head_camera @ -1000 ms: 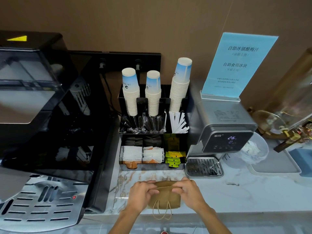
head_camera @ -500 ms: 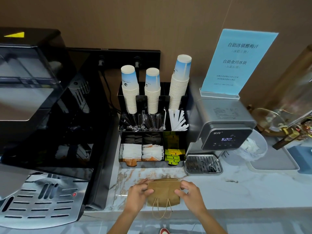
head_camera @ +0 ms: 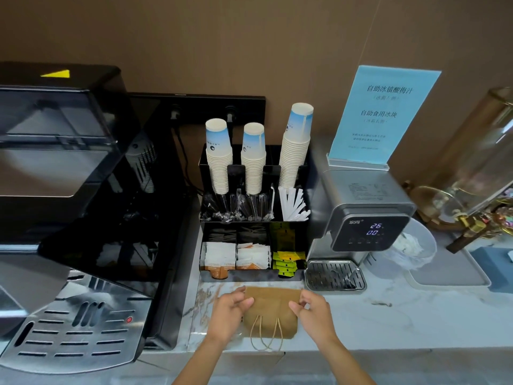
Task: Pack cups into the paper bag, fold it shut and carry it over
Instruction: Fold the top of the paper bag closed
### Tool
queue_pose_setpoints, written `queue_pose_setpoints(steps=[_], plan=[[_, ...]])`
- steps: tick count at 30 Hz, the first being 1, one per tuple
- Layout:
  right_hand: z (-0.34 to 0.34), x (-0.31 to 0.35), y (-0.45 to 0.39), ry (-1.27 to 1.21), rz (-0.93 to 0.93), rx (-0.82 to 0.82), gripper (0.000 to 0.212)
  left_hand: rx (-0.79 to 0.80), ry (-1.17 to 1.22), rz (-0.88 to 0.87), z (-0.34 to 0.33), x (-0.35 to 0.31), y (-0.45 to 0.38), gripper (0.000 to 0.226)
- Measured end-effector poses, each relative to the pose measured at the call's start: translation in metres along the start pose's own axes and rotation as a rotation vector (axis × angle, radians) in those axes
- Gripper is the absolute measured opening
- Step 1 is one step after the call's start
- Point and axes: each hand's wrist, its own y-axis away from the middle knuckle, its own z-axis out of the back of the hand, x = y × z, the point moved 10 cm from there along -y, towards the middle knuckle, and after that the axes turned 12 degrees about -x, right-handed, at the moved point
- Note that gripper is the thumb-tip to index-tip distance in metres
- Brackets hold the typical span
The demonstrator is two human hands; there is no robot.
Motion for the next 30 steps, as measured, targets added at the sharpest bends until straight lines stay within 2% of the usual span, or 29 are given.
queue_pose_setpoints(steps=[4, 8, 11, 13, 14, 16, 21, 23, 27, 30], plan=[[0.012, 0.034, -0.004, -0.033, 0.055, -0.012, 0.042, -0.045, 0.071, -0.004, 0.013, -0.026, -0.001, 0.022], [0.027, 0.063, -0.004, -0.11, 0.085, -0.05, 0.045, -0.07, 0.086, -0.11, 0.028, -0.059, -0.001, 0.047], [0.039, 0.088, -0.004, -0.186, 0.102, -0.053, 0.042, -0.108, 0.125, -0.155, 0.041, -0.082, 0.0, 0.045], [0.052, 0.114, -0.005, -0.23, 0.15, -0.067, 0.039, -0.108, 0.156, -0.195, 0.05, -0.104, 0.001, 0.036], [0.06, 0.13, -0.005, -0.244, 0.188, -0.079, 0.038, -0.101, 0.187, -0.215, 0.054, -0.118, 0.002, 0.03], [0.078, 0.165, -0.003, -0.297, 0.263, -0.096, 0.037, -0.115, 0.226, -0.293, 0.067, -0.154, 0.006, 0.032], [0.129, 0.255, 0.004, -0.471, 0.379, -0.107, 0.019, -0.169, 0.304, -0.518, 0.106, -0.254, 0.025, 0.032], [0.148, 0.287, 0.01, -0.531, 0.401, -0.109, 0.005, -0.193, 0.352, -0.58, 0.121, -0.286, 0.036, 0.039], [0.181, 0.336, 0.022, -0.614, 0.465, -0.191, 0.023, -0.265, 0.426, -0.65, 0.143, -0.335, 0.053, 0.037], [0.2, 0.354, 0.034, -0.655, 0.469, -0.253, 0.011, -0.278, 0.448, -0.684, 0.154, -0.362, 0.065, 0.04]])
